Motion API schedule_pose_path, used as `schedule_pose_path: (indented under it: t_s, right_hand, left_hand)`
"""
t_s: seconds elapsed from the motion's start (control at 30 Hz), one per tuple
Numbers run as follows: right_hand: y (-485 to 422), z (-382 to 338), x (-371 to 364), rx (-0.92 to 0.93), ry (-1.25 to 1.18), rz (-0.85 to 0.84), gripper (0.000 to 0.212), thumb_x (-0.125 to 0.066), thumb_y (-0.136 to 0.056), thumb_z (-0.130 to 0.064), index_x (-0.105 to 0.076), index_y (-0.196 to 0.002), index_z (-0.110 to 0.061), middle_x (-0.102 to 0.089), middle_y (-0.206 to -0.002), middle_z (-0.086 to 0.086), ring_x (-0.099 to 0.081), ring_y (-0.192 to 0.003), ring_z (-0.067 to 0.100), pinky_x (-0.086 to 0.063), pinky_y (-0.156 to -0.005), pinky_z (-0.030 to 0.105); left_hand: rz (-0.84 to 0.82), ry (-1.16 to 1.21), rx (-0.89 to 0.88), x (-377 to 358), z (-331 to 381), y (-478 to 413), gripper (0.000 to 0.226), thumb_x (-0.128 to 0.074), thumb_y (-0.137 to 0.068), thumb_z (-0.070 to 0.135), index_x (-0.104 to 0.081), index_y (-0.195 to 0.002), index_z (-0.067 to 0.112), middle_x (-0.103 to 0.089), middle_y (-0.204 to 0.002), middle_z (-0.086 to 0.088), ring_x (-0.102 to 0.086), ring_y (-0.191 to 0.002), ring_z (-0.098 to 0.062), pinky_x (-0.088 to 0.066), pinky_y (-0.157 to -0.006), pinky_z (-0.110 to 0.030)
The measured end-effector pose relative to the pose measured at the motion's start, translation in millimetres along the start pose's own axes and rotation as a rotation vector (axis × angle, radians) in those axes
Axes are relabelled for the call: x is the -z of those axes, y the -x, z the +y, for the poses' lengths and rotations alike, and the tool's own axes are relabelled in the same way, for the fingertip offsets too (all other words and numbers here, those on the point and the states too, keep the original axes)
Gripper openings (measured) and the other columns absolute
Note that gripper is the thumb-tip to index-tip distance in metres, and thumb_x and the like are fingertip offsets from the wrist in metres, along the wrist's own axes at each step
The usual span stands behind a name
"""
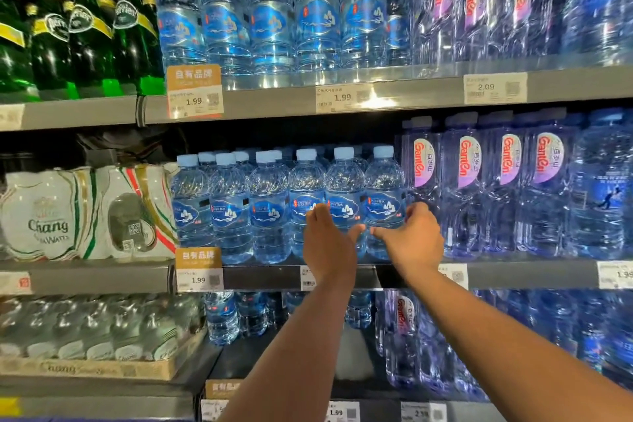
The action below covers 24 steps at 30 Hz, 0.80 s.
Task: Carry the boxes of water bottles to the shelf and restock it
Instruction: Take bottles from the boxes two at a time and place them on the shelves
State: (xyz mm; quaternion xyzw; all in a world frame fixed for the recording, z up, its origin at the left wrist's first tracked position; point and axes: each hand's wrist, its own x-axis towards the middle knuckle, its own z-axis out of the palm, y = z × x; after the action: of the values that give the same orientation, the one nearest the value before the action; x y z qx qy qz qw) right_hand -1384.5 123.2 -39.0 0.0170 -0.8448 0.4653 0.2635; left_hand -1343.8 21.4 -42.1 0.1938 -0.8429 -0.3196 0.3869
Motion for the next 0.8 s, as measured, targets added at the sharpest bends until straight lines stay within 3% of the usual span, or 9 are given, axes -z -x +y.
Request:
schedule_pose_path:
  t_s: [0.23,0.33,0.47,0.67,0.8]
  right_hand:
    - [-2.8,4.9,1.3,-0.027,-0.044,-0.019,0.055,-0.081,-0.073,-0.03,-0.06,-0.12,-0.01,-0.066,-0.112,0.009,-0.063,-0.098,0.029,-0.049,-0.078,0.035]
    - [-1.3,4.1,-2.5,0.012,-0.025,-0.017,0.057,-0.08,-0.071,-0.032,-0.055,-0.118,-0.01,-0.062,-0.112,0.009,-0.061,-0.096,0.03,-0.05,-0.075,0.036]
    - [-2.0,4.0,-6.0,0.001,-0.022,-0.001,0.064,-0.086,-0.064,-0.041,-0.055,-0.11,-0.009,-0.062,-0.109,0.009,-0.061,-0.094,0.029,-0.043,-0.068,0.031]
    - [-5.7,3.9,-7.8,-0.091,0.006,0.007,0.048,-0.081,-0.072,-0.038,-0.065,-0.109,-0.01,-0.068,-0.091,0.006,-0.063,-0.081,0.024,-0.051,-0.071,0.033]
    - [-4.8,5.0,-8.0,-0.067,0.014,-0.016,0.05,-0.078,-0.076,-0.036,-0.065,-0.116,-0.009,-0.071,-0.102,0.01,-0.066,-0.092,0.028,-0.054,-0.08,0.039]
  left_hand:
    - [-0.062,0.038,-0.026,4.5,-3.6,2.2,0.072,-0.073,-0.078,0.039,-0.038,-0.135,0.013,-0.044,-0.133,0.0,-0.051,-0.118,-0.019,-0.046,-0.094,-0.032]
    - [-0.073,0.049,-0.046,6.0,-5.8,3.5,0.069,-0.071,-0.082,0.031,-0.035,-0.137,0.013,-0.041,-0.134,0.0,-0.049,-0.118,-0.018,-0.043,-0.092,-0.028]
    - [-0.062,0.021,-0.069,4.6,-6.9,4.9,0.062,-0.069,-0.084,0.033,-0.036,-0.133,0.014,-0.042,-0.133,0.0,-0.048,-0.117,-0.019,-0.04,-0.09,-0.026]
    - [-0.072,0.046,-0.057,2.2,-9.5,3.5,0.061,-0.069,-0.084,0.035,-0.036,-0.131,0.015,-0.045,-0.133,0.0,-0.049,-0.119,-0.019,-0.04,-0.093,-0.028]
    - [-0.084,0.053,-0.015,-0.1,-12.6,3.6,0.068,-0.068,-0.084,0.039,-0.035,-0.137,0.013,-0.044,-0.137,-0.001,-0.048,-0.123,-0.02,-0.042,-0.099,-0.032]
